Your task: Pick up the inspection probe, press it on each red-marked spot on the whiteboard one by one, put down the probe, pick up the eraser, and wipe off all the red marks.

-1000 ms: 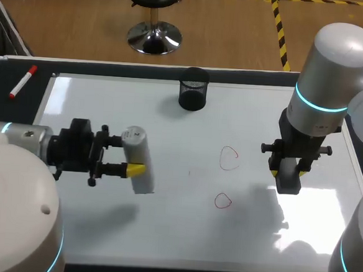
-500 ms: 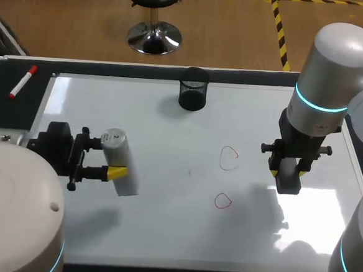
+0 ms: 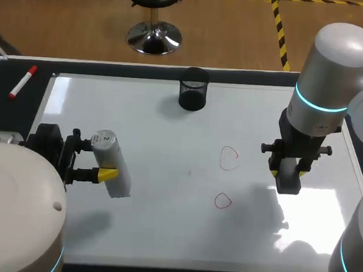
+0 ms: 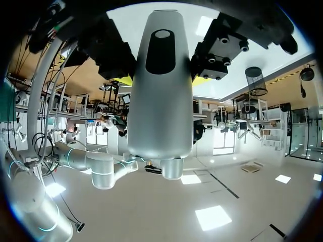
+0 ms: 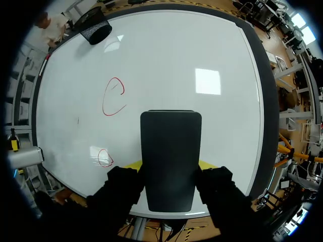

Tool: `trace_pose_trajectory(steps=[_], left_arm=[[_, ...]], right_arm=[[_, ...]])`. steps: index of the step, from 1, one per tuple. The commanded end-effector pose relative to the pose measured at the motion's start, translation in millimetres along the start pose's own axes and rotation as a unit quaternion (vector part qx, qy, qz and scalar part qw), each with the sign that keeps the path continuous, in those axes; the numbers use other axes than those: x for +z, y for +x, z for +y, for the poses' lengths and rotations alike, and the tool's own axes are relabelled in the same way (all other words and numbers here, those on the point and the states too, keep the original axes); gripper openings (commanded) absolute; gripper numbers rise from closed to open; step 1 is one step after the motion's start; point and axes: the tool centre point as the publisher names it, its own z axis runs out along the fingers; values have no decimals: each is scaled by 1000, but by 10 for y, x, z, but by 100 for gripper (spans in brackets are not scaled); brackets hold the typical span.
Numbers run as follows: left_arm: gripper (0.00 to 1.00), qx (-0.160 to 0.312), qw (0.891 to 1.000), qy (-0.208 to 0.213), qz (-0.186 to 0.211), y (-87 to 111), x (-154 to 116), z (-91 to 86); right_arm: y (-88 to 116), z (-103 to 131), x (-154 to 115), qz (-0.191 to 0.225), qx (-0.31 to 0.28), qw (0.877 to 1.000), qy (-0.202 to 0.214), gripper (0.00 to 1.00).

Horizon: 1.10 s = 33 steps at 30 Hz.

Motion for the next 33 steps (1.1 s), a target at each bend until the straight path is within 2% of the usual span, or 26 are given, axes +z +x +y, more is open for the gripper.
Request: trace_pose_trajectory(steps=[1, 25, 33], left_arm=[[0, 0, 1000, -1, -1, 14, -4, -20], [0, 0, 1000, -1, -1, 14, -4, -20], [0, 0, 1000, -1, -1, 14, -4, -20]], right_arm=[[-12, -10, -6, 1, 0, 1000, -1, 0], [-12, -10, -6, 1, 0, 1000, -1, 0], [190, -134, 36, -10, 2, 1000, 0, 0]])
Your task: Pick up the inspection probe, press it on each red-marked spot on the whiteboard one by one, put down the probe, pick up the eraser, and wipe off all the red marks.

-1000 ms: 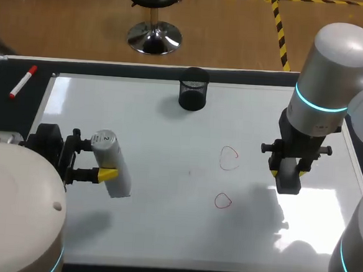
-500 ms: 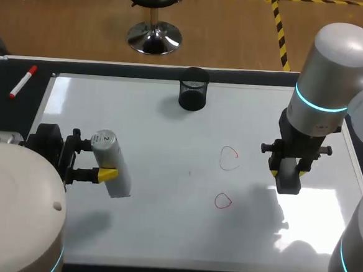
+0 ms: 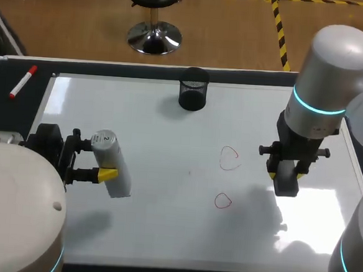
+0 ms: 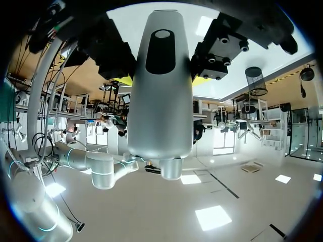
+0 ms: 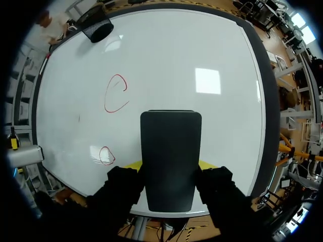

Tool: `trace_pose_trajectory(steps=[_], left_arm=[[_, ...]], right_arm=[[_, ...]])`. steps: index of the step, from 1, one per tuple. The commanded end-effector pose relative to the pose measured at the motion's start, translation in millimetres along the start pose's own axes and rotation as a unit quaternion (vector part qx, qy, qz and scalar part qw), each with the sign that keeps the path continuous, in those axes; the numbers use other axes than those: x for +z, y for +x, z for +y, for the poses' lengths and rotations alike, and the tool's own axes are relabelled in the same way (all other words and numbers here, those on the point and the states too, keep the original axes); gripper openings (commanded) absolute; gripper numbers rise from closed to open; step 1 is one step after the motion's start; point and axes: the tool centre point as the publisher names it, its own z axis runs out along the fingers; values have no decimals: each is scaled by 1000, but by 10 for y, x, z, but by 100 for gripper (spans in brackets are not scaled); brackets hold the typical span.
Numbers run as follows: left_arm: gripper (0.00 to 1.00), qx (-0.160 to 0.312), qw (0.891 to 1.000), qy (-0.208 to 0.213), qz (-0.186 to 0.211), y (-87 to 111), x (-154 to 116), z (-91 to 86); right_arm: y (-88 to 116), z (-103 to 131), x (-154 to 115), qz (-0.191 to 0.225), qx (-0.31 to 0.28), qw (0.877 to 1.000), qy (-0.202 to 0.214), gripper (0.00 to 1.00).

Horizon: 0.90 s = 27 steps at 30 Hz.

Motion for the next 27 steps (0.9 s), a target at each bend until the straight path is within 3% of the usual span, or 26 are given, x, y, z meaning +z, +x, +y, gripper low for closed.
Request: trace_pose_trajectory(steps=[1, 18, 27], left_arm=[[0, 0, 1000, -1, -1, 14, -5, -19], [0, 0, 1000, -1, -1, 14, -5, -19], [0, 0, 1000, -1, -1, 14, -5, -19]], right_arm=[[155, -77, 12, -10, 0, 1000, -2, 0], [626, -288, 164, -13, 42, 999, 3, 0], [847, -292, 203, 13, 49, 999, -3, 0]])
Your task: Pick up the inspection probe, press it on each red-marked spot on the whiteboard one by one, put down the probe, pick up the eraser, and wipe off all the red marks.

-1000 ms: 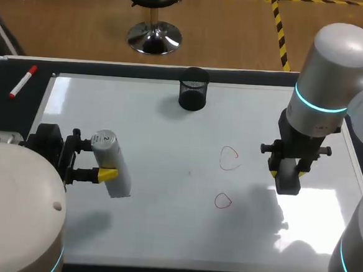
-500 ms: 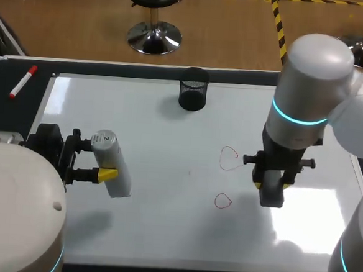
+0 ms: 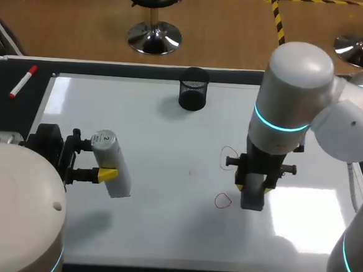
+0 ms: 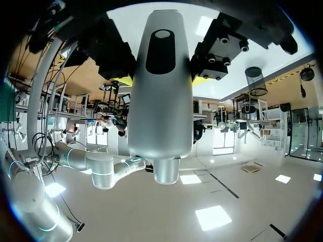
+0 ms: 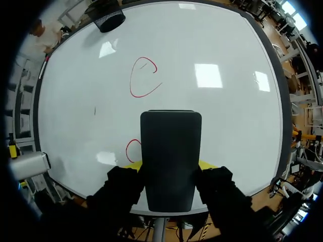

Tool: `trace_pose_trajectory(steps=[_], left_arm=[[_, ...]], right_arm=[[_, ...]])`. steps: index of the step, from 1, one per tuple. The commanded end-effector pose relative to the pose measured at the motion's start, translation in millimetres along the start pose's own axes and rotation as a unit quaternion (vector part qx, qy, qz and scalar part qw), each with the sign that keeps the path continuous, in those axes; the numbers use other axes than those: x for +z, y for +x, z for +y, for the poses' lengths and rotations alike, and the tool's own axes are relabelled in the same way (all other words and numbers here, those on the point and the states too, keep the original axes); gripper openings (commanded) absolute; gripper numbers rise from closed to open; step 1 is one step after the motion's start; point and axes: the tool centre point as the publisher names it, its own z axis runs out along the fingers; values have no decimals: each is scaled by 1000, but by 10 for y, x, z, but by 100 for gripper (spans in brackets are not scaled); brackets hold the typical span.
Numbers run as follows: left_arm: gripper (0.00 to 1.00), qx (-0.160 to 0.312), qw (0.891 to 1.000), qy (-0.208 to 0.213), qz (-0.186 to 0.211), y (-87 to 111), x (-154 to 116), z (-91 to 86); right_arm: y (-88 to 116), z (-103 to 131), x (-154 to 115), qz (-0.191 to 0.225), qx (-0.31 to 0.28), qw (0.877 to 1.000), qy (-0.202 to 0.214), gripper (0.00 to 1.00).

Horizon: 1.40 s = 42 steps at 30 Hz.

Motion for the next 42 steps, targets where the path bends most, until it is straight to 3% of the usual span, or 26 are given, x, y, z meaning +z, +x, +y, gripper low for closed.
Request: trace_pose_trajectory(steps=[1, 18, 30, 42], left_arm=[[0, 0, 1000, -1, -1, 14, -4, -20], [0, 0, 1000, -1, -1, 14, -4, -20], [0, 0, 1000, -1, -1, 14, -4, -20], [0, 0, 1000, -1, -1, 14, -4, -20]], right_arm=[[125, -31, 50, 1, -1, 1000, -5, 0], [766, -365, 151, 1, -39, 999, -13, 0], [1173, -468, 319, -4, -73, 997, -5, 0], [1274, -419, 530, 1, -86, 996, 0, 0]])
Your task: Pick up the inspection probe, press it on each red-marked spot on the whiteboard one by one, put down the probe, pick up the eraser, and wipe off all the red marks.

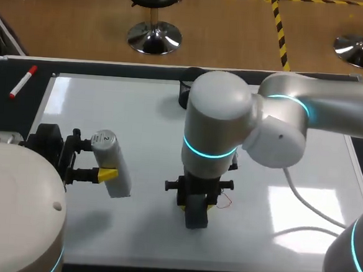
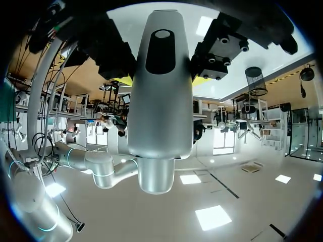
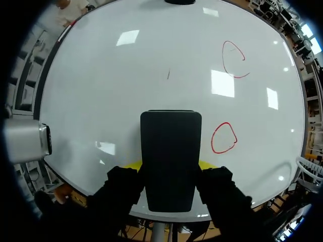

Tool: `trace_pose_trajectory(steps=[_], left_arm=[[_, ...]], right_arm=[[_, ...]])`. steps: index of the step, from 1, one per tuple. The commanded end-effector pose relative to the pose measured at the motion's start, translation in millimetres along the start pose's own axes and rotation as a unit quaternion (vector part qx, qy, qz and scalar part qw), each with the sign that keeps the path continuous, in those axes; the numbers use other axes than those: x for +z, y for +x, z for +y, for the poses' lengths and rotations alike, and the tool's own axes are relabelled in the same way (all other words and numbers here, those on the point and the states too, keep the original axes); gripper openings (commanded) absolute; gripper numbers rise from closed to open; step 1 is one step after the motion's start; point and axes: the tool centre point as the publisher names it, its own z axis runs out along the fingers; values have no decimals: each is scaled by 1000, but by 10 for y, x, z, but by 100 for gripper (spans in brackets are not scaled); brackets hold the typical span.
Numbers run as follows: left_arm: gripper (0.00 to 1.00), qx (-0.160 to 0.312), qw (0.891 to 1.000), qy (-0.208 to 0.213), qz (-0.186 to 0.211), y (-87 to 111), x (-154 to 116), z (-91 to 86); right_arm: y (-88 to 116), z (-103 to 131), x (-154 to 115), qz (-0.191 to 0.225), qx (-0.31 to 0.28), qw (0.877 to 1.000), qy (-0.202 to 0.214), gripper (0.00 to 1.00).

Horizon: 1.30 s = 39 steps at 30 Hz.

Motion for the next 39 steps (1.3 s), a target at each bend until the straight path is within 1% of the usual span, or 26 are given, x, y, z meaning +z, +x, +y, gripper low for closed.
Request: trace_pose_trajectory(steps=[1, 6, 13, 16, 20, 25, 31, 34, 39], left_arm=[[0, 0, 1000, -1, -1, 14, -4, -20], [0, 0, 1000, -1, -1, 14, -4, -20], [0, 0, 1000, -1, -1, 14, -4, -20], [0, 0, 1000, -1, -1, 14, -4, -20], [0, 0, 1000, -1, -1, 14, -4, -20], [0, 0, 1000, -1, -1, 14, -4, -20], [0, 0, 1000, -1, -1, 14, -4, -20], [0, 0, 1000, -1, -1, 14, -4, -20], [0, 0, 1000, -1, -1, 14, -4, -20]], right_arm=[[46, 27, 101, -2, 2, 1000, 6, 0], [-8, 8, 137, 0, 2, 1000, 5, 0], [-181, 1, 183, 8, 12, 1000, 9, 0], [-288, 11, 211, 8, 19, 1000, 13, 0], [-449, 59, 280, 16, 17, 999, 34, 0], [-614, 106, 353, 25, 22, 998, 48, 0], [-781, 154, 439, 19, 34, 997, 59, 0], [-897, 171, 498, 21, 47, 997, 65, 0], [-1053, 166, 566, 20, 62, 995, 72, 0]])
